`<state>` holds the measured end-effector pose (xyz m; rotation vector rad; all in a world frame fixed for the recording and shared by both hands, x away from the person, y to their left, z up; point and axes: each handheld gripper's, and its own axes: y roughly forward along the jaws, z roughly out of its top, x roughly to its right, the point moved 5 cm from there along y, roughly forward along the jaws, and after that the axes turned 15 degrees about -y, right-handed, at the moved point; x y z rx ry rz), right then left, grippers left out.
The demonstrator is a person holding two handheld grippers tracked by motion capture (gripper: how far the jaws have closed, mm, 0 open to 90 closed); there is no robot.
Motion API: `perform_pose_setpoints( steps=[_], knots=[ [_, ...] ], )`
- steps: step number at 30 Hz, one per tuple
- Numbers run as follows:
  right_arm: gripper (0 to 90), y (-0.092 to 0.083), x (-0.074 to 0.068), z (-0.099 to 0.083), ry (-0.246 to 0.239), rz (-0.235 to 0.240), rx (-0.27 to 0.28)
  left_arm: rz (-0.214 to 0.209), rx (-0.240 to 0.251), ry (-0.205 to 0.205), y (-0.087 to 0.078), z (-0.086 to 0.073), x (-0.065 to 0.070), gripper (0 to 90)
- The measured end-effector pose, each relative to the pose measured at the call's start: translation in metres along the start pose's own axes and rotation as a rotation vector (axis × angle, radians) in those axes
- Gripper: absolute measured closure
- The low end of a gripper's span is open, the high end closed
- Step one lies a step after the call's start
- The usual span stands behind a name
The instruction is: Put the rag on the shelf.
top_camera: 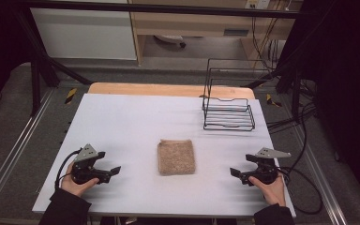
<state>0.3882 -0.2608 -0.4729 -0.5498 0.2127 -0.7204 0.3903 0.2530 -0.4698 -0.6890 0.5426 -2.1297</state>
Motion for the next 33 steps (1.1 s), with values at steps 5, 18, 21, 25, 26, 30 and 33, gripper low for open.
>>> perform_pose_setpoints(
  steps=[5, 18, 21, 25, 26, 30, 33],
  knots=[
    [0.5, 0.000, -0.001, 0.000, 0.001, 0.005, -0.006, 0.005, -0.003, 0.002, 0.000, 0.000, 0.000, 8.6],
    [1.6, 0.008, -0.014, 0.011, -0.019, 0.006, -0.011, 0.005, 0.000, 0.000, -0.001, -0.002, -0.003, 8.4],
    [1.8, 0.013, -0.019, 0.015, -0.031, 0.009, -0.013, 0.004, 0.002, -0.002, -0.001, -0.001, -0.002, 8.6],
    [1.7, 0.019, -0.027, 0.020, -0.037, 0.011, -0.026, 0.005, 0.001, -0.003, -0.001, -0.001, -0.002, 9.0],
    [1.7, 0.019, -0.027, 0.020, -0.037, 0.011, -0.026, 0.004, 0.001, -0.002, -0.001, -0.001, -0.002, 9.0],
    [2.4, 0.030, -0.037, 0.028, -0.020, 0.011, -0.043, 0.004, 0.009, -0.004, -0.002, -0.001, -0.001, 9.3],
    [5.3, 0.036, -0.044, 0.033, -0.011, 0.032, -0.033, 0.006, 0.011, -0.003, -0.002, 0.000, -0.002, 9.4]
  ],
)
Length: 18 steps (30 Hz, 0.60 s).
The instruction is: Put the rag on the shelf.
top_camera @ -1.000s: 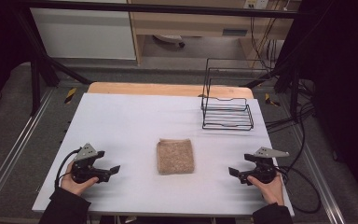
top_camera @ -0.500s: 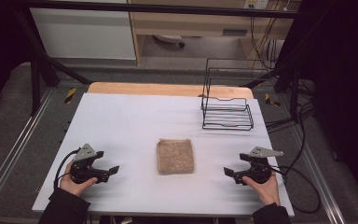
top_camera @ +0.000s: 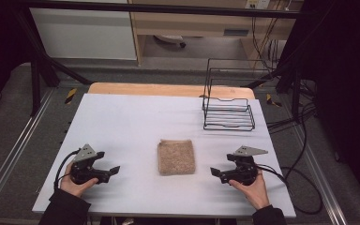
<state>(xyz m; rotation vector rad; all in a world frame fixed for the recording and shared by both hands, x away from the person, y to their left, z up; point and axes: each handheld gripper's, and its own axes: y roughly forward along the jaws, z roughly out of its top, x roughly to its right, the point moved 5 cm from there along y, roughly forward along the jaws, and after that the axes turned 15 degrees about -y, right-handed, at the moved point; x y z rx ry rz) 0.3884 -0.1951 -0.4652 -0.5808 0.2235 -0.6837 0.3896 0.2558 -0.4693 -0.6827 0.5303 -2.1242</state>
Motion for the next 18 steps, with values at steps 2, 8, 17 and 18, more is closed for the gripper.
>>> perform_pose_setpoints(
  steps=[2, 8, 17, 18],
  knots=[
    [6.9, 0.005, -0.005, 0.004, -0.004, 0.011, -0.006, 0.002, 0.000, -0.001, 0.000, 0.000, 0.000, 9.4],
    [14.3, 0.023, -0.019, 0.011, -0.020, 0.036, -0.022, 0.010, 0.003, -0.005, 0.000, 0.000, -0.001, 9.3],
    [37.9, 0.043, -0.036, 0.018, -0.045, 0.039, -0.028, 0.014, 0.002, -0.007, 0.000, 0.000, -0.002, 9.4],
    [40.3, 0.046, -0.038, 0.019, -0.047, 0.041, -0.025, 0.014, 0.003, -0.007, 0.000, 0.000, -0.003, 9.7]
  ],
)
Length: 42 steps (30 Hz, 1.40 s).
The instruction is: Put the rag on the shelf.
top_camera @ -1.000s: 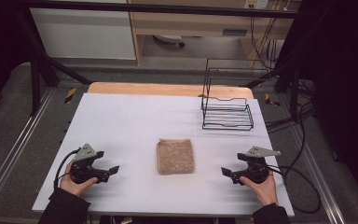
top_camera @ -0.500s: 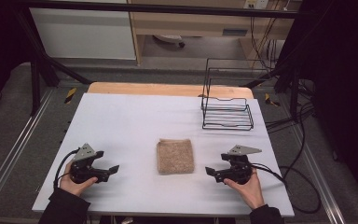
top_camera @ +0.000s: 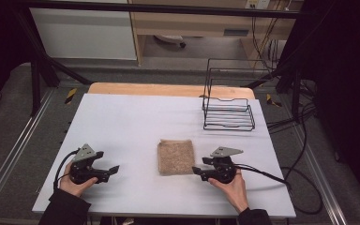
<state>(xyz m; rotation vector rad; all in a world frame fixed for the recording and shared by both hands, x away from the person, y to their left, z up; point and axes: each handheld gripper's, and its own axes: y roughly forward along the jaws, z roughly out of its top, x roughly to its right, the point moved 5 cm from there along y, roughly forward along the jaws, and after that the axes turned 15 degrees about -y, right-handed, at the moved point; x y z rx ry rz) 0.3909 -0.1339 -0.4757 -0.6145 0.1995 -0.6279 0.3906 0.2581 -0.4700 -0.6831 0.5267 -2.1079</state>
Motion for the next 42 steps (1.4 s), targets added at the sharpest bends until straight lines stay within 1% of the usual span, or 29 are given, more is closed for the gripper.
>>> perform_pose_setpoints(
  steps=[1, 4, 8, 10, 12, 14, 15, 16, 18, 24, 27, 28, 34, 35, 38, 41, 42],
  knots=[
    [42.4, 0.002, -0.002, 0.001, 0.002, 0.001, -0.001, 0.000, 0.000, -0.001, 0.000, 0.000, 0.000, 9.7],
    [50.5, 0.008, -0.006, 0.001, -0.012, -0.008, -0.021, 0.000, -0.001, -0.001, 0.000, 0.000, 0.000, 9.7],
    [60.3, 0.014, -0.009, 0.000, 0.005, 0.010, -0.040, -0.002, 0.003, -0.005, 0.000, 0.000, 0.000, 10.0],
    [65.0, 0.016, -0.010, -0.001, 0.006, 0.013, -0.046, -0.002, 0.003, -0.006, 0.000, 0.000, 0.000, 10.1],
    [70.2, 0.017, -0.010, -0.002, 0.003, 0.015, -0.051, -0.002, 0.003, -0.007, 0.000, 0.000, 0.000, 10.2],
    [76.8, 0.016, -0.011, -0.002, 0.014, 0.021, -0.051, -0.001, 0.003, -0.007, 0.000, 0.000, 0.000, 10.3],
    [76.8, 0.016, -0.011, -0.002, 0.014, 0.021, -0.051, -0.001, 0.004, -0.007, -0.001, 0.000, 0.000, 10.3],
    [81.7, 0.016, -0.011, -0.002, 0.020, 0.021, -0.056, 0.000, 0.003, -0.007, 0.000, 0.000, 0.000, 10.4],
    [84.9, 0.015, -0.011, -0.002, 0.015, 0.022, -0.054, 0.000, 0.001, -0.007, 0.000, 0.000, -0.001, 10.5],
    [87.6, 0.009, -0.010, 0.002, 0.026, 0.041, -0.053, 0.001, 0.002, -0.008, -0.001, 0.000, -0.001, 10.8],
    [87.7, 0.006, -0.008, 0.003, 0.018, 0.043, -0.055, 0.001, 0.001, -0.006, -0.001, 0.000, -0.001, 10.8],
    [87.8, 0.003, -0.006, 0.004, 0.011, 0.050, -0.067, 0.001, 0.000, -0.006, -0.001, 0.000, -0.001, 10.8],
    [87.7, -0.007, -0.002, 0.003, -0.009, 0.062, -0.112, 0.000, -0.001, -0.004, -0.001, 0.000, 0.000, 10.9],
    [87.7, -0.007, -0.002, 0.003, -0.009, 0.062, -0.112, 0.000, -0.001, -0.004, -0.001, 0.000, 0.000, 10.9],
    [87.5, -0.016, 0.004, -0.001, 0.010, 0.074, -0.129, -0.001, -0.004, -0.004, -0.001, 0.000, 0.000, 10.8],
    [87.0, -0.023, 0.011, -0.007, 0.010, 0.065, -0.150, 0.001, -0.007, 0.000, -0.001, 0.000, 0.000, 10.9],
    [87.0, -0.023, 0.011, -0.007, 0.010, 0.065, -0.150, 0.001, -0.006, 0.000, 0.000, 0.000, 0.001, 10.9]
  ],
)
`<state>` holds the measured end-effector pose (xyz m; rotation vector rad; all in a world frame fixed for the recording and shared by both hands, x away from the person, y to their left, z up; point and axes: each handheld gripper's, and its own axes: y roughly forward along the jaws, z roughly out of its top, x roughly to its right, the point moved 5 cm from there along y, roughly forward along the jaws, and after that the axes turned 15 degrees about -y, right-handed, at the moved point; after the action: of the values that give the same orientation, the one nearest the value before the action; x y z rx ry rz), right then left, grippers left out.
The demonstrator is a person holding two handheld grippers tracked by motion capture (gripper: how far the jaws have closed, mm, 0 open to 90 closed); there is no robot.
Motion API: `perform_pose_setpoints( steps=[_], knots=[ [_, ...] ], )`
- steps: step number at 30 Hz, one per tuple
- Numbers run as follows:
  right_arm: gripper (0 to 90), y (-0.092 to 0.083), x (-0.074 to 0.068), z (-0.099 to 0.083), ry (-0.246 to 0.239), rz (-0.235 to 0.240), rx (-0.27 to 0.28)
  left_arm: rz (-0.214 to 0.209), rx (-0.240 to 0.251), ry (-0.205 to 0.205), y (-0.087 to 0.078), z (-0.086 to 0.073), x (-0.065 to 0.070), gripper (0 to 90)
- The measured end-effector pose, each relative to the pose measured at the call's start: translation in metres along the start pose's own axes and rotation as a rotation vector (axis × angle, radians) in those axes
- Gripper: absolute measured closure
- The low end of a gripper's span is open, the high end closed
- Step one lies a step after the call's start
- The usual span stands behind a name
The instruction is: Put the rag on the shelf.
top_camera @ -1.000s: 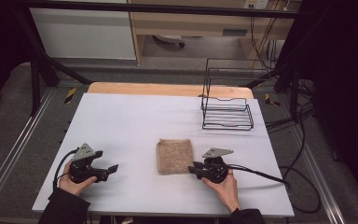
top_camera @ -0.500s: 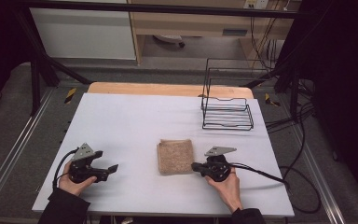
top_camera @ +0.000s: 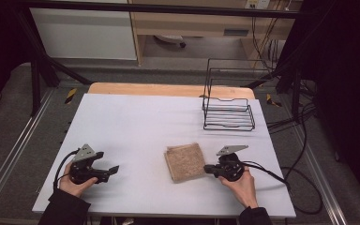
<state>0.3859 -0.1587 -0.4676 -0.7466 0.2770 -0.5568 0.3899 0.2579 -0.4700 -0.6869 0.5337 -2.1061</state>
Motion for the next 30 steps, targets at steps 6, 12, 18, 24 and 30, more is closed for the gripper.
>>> perform_pose_setpoints(
  steps=[6, 12, 18, 24, 30],
  knots=[
    [89.6, -0.009, 0.025, -0.013, 0.001, -0.085, -0.049, 0.000, 0.000, 0.000, 0.000, 0.000, 0.001, 10.9],
    [80.8, -0.014, 0.031, -0.016, 0.071, -0.132, 0.005, 0.000, -0.004, 0.002, 0.001, 0.000, 0.002, 10.9],
    [61.5, -0.010, 0.015, -0.015, 0.109, -0.163, 0.050, 0.001, -0.004, 0.004, 0.001, 0.000, 0.003, 11.0],
    [69.0, 0.003, 0.007, -0.016, 0.140, -0.155, 0.043, 0.002, -0.004, 0.004, 0.001, 0.000, 0.003, 11.2],
    [87.5, 0.003, 0.004, -0.016, 0.167, -0.121, 0.033, 0.003, -0.006, 0.005, 0.001, 0.000, 0.004, 11.5]
  ],
)
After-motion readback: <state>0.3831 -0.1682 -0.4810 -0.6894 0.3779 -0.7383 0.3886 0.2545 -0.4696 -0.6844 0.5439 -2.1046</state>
